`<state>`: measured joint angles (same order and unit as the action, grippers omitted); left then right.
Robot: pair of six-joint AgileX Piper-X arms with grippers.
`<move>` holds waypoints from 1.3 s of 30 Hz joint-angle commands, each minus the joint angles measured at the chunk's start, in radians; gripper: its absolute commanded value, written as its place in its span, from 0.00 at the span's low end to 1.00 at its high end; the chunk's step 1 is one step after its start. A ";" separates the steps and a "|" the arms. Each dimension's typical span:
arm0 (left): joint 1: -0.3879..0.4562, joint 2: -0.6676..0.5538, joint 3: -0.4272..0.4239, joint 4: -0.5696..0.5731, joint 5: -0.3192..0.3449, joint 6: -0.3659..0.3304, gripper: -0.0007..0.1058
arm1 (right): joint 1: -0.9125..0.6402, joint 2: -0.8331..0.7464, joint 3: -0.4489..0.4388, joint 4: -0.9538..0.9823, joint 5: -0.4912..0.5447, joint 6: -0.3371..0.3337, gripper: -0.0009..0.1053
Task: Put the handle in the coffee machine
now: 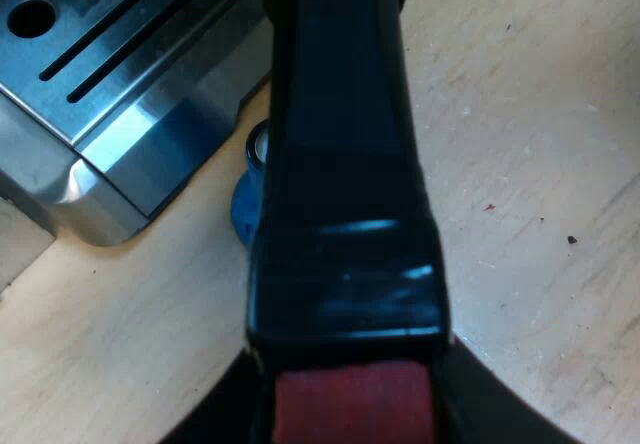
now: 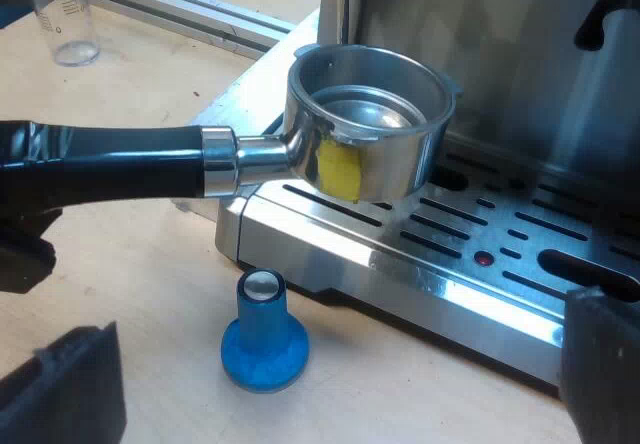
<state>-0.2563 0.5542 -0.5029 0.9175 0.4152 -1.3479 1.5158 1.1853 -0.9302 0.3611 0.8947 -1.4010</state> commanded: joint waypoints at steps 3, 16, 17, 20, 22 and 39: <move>0.000 -0.014 -0.019 -0.040 0.029 0.004 0.01 | 0.002 -0.003 -0.006 -0.006 0.014 -0.018 0.84; 0.000 -0.014 -0.019 -0.040 0.029 0.004 0.01 | 0.002 -0.003 -0.006 -0.006 0.014 -0.018 0.84; 0.000 -0.014 -0.019 -0.040 0.029 0.004 0.01 | 0.002 -0.003 -0.006 -0.006 0.014 -0.018 0.84; 0.000 -0.014 -0.019 -0.040 0.029 0.004 0.01 | 0.002 -0.003 -0.006 -0.006 0.014 -0.018 0.84; 0.000 -0.014 -0.019 -0.040 0.029 0.004 0.01 | 0.002 -0.003 -0.006 -0.006 0.014 -0.016 0.84; 0.000 -0.014 -0.019 -0.040 0.029 0.004 0.01 | 0.002 0.035 -0.006 -0.128 -0.024 -0.011 0.84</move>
<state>-0.2563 0.5542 -0.5029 0.9151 0.4152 -1.3479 1.5158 1.2118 -0.9302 0.2583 0.8718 -1.3994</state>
